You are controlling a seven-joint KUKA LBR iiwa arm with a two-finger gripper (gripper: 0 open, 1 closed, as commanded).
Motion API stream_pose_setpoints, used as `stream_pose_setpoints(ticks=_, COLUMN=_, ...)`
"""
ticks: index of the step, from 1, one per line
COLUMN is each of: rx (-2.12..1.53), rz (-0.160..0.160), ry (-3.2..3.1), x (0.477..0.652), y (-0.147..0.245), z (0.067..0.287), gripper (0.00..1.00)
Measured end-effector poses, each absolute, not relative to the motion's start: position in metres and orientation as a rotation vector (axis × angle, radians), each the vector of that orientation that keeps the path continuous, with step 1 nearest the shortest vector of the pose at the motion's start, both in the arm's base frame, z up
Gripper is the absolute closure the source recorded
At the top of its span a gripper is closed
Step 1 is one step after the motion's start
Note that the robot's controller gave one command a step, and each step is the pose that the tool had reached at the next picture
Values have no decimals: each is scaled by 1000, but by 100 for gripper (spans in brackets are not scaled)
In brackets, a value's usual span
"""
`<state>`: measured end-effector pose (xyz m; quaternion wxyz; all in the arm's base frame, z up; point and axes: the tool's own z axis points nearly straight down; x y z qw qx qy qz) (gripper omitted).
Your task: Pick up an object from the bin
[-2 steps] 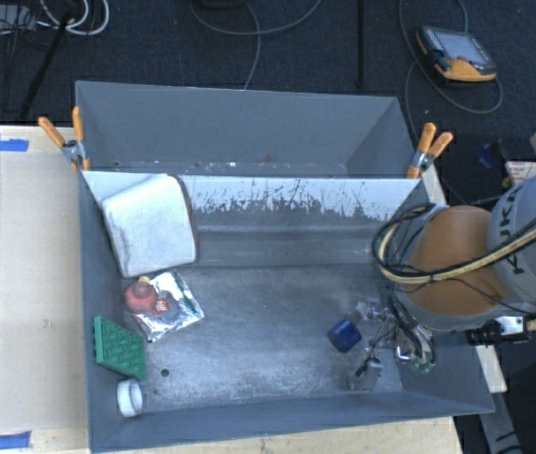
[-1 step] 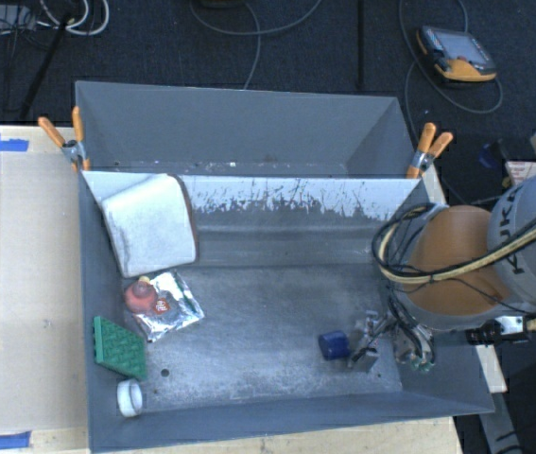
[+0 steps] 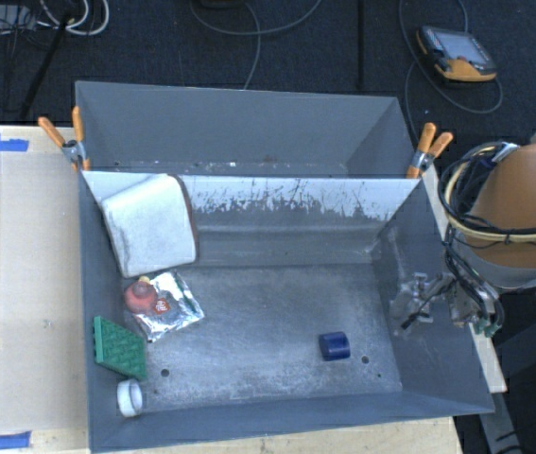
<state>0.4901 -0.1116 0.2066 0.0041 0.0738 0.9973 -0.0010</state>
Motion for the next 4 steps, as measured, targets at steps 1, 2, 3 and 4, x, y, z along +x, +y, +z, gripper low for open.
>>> stream_pose_setpoints(ticks=1, rx=234, rz=0, ry=3133, x=489, y=-111, z=202, gripper=0)
stream_pose_setpoints(ticks=2, rx=318, rz=3, ry=3133, x=516, y=-94, z=70, gripper=0)
stream_pose_setpoints(ticks=3, rx=492, rz=1, ry=3108, x=486, y=-82, z=69, gripper=0)
stream_pose_setpoints(ticks=4, rx=622, rz=0, ry=3083, x=489, y=-58, z=69, gripper=0)
